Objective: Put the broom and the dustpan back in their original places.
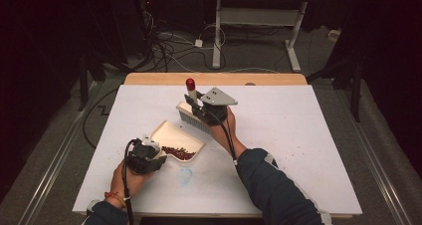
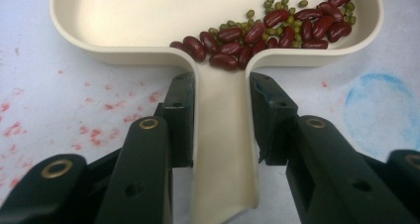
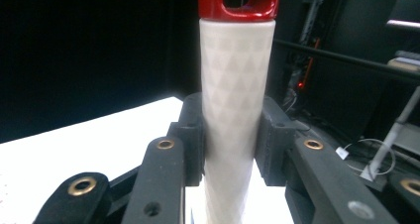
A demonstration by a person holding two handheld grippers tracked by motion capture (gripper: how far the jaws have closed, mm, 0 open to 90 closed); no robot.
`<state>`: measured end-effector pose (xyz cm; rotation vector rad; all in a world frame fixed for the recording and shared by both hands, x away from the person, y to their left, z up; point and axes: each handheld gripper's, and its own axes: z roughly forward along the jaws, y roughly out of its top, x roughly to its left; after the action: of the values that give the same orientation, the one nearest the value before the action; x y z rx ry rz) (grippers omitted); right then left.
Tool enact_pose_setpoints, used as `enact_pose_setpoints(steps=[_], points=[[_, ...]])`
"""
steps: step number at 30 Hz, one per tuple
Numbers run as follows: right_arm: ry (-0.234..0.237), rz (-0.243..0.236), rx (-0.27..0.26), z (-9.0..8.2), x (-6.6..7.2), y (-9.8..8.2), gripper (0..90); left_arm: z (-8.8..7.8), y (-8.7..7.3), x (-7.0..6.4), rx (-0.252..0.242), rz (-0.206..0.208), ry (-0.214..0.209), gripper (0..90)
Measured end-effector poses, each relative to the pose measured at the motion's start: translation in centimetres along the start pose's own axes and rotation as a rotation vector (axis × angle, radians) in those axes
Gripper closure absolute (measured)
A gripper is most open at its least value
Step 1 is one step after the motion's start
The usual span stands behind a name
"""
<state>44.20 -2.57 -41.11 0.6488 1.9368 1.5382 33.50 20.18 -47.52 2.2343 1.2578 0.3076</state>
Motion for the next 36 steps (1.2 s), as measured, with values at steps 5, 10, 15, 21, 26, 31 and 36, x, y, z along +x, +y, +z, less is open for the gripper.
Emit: enact_pose_setpoints(steps=[5, 10, 15, 21, 26, 31, 36], points=[[0.093, 0.012, 0.011, -0.3, 1.6, 0.1, 69.4, 0.0, 0.0, 0.4, -0.007, -0.012, 0.014, 63.6], [0.200, 0.017, -0.013, -2.1, 2.6, 1.0, 69.7, 0.0, 0.0, 0.3, -0.006, -0.018, 0.026, 63.6], [0.233, 0.011, -0.028, -4.6, 2.6, 2.0, 69.6, 0.0, -0.2, 0.3, -0.003, -0.031, 0.038, 63.5], [0.209, 0.008, -0.039, -8.3, 1.1, 2.1, 69.5, 0.1, -0.5, 0.4, -0.002, -0.055, 0.050, 63.4], [0.196, 0.025, -0.022, -11.7, -1.6, 1.6, 69.5, 0.2, -0.5, 0.4, -0.002, -0.064, 0.066, 62.8], [0.205, 0.040, 0.015, -16.3, -4.6, 1.2, 69.4, 0.1, -0.6, 0.7, -0.013, -0.090, 0.083, 62.8], [0.218, 0.028, 0.089, -21.1, -7.1, 1.4, 69.4, -0.2, -0.8, 1.3, -0.027, -0.123, 0.112, 62.3]])
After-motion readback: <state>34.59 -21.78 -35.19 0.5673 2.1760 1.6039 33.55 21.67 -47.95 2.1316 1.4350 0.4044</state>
